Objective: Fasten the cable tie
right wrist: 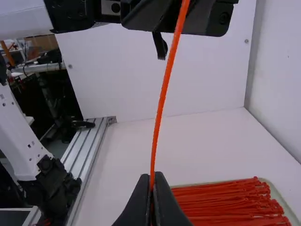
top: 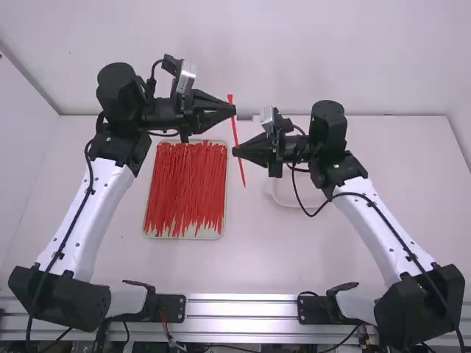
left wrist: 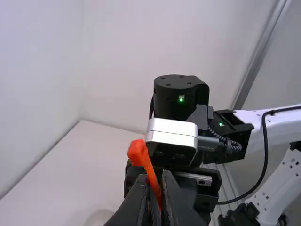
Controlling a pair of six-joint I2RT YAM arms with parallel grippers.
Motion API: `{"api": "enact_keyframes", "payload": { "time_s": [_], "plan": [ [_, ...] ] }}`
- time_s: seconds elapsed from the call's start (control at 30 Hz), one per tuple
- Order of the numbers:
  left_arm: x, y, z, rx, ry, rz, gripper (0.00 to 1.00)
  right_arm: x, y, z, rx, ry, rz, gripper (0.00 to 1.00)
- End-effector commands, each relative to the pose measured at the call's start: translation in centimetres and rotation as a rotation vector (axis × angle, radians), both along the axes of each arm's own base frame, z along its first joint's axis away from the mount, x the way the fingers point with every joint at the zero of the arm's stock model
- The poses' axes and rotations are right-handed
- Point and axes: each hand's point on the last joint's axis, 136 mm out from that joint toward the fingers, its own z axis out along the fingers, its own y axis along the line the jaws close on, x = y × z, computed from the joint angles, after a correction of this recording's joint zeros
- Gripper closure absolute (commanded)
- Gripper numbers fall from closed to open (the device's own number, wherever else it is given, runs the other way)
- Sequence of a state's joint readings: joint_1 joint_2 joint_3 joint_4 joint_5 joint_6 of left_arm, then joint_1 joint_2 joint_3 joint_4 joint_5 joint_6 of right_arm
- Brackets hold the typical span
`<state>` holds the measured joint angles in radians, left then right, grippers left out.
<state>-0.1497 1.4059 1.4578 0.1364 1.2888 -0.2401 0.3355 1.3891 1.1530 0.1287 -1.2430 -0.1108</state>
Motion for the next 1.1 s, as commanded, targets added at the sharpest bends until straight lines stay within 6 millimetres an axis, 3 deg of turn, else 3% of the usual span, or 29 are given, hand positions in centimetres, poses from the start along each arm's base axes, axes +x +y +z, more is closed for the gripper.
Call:
{"api": "enact_keyframes", "payload": {
  "time_s": [0.0, 0.1, 0.17, 0.6, 0.67, 0.73, 0.77, 0.8, 0.97, 1.07],
  "plan": [
    [-0.5, -0.1, 1.1, -0.015, 0.005, -0.009, 0.91, -0.1, 0.0, 1.2, 0.015, -0.033, 0.012, 1.00],
    [-0.6, -0.2, 1.6, -0.026, 0.006, -0.014, 0.92, -0.1, 0.0, 1.4, 0.021, -0.045, 0.012, 1.00],
    [-0.5, -0.1, 1.8, -0.031, 0.001, -0.010, 0.98, -0.1, 0.0, 1.7, 0.029, -0.056, 0.011, 1.00],
    [-1.0, -0.3, 2.5, -0.042, -0.033, -0.024, 0.98, 0.4, 0.1, 2.1, 0.036, -0.081, -0.017, 0.99],
    [-0.9, -0.3, 2.7, -0.045, -0.043, -0.022, 0.98, 0.5, 0.0, 2.1, 0.036, -0.081, -0.023, 0.66],
    [-1.0, -0.3, 2.7, -0.045, -0.043, -0.022, 0.98, 0.7, -0.2, 2.1, 0.035, -0.081, -0.031, 0.45],
    [-1.0, -0.4, 2.7, -0.045, -0.043, -0.023, 0.98, 0.8, -0.2, 2.1, 0.035, -0.081, -0.032, 0.42],
    [-1.0, -0.4, 2.7, -0.045, -0.043, -0.023, 0.98, 1.2, -0.4, 2.1, 0.032, -0.079, -0.052, 0.01],
    [0.3, 0.3, 2.8, -0.055, -0.037, 0.043, 0.98, 2.7, -1.7, 1.5, 0.013, -0.046, -0.122, 0.01],
    [0.8, 0.5, 2.9, -0.061, -0.035, 0.075, 0.98, 2.2, -2.2, 1.4, 0.014, -0.085, -0.086, 0.01]
  ]
}}
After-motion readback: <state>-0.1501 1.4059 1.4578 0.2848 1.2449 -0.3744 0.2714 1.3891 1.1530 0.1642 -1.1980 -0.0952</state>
